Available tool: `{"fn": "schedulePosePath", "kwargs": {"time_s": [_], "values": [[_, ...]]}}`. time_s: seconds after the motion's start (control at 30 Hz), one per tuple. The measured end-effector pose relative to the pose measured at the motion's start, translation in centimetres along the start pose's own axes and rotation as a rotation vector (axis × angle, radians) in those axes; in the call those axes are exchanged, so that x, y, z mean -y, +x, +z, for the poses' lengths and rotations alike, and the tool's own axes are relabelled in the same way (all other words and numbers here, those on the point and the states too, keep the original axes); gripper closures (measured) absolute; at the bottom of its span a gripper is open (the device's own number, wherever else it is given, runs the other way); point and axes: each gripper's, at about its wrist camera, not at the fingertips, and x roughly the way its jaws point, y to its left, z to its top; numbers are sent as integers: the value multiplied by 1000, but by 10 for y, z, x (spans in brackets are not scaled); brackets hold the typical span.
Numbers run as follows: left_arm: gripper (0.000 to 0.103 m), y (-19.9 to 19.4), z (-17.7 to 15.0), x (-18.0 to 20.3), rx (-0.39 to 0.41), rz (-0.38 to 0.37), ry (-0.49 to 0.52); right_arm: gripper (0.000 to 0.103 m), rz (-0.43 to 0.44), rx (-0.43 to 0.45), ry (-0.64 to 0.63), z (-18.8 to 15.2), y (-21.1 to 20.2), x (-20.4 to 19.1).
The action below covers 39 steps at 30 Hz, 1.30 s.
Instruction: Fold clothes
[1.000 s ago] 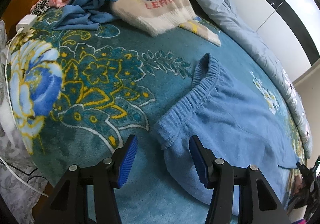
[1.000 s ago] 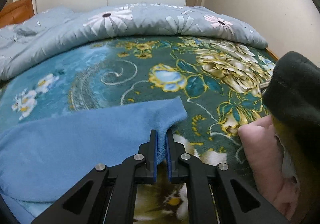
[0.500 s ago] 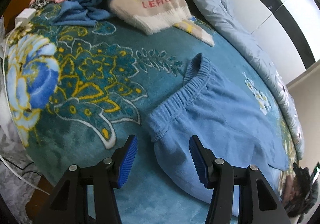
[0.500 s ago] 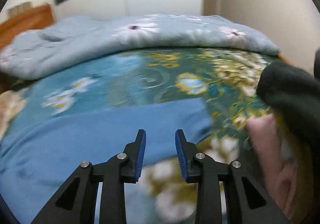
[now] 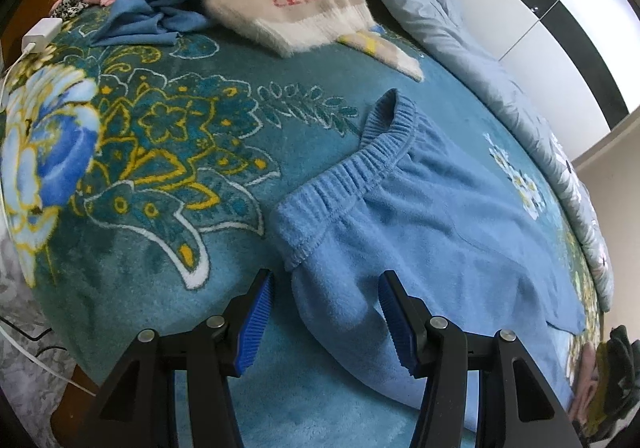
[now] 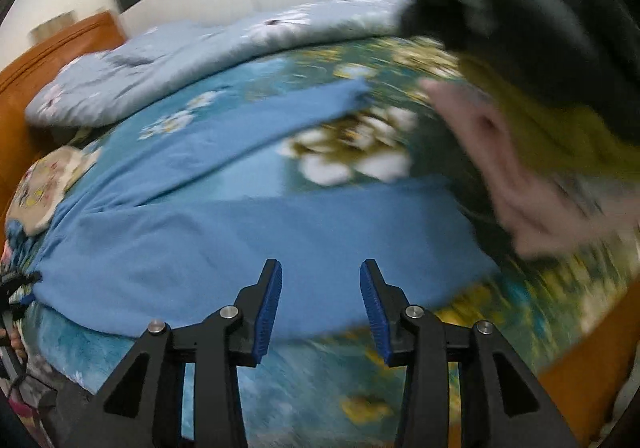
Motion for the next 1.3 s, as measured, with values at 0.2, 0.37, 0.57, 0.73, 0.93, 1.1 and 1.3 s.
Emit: {"fn": "schedulePosePath", "kwargs": {"time_s": [0.2, 0.37, 0.57, 0.73, 0.93, 1.1, 1.3], "values": [[46, -1, -1, -1, 9, -10, -3, 61, 0, -96, 185, -22, 10, 44], [47, 0, -1, 1, 11, -5, 1, 61, 111, -116, 232, -23, 29, 34], [47, 1, 1, 0, 10, -8, -1, 62, 208, -92, 251, -13, 37, 14], [80, 0, 4, -11, 12, -43, -64, 98, 205, -29, 201, 3, 28, 2], [94, -11, 9, -24, 30, -150, -173, 99, 212, 90, 149, 39, 9, -8], [95, -27, 27, -12, 54, -225, -184, 99, 262, 182, 140, 87, 10, -23], [95, -22, 64, 15, 55, -267, -198, 99, 226, 270, 111, 152, 33, -51]]}}
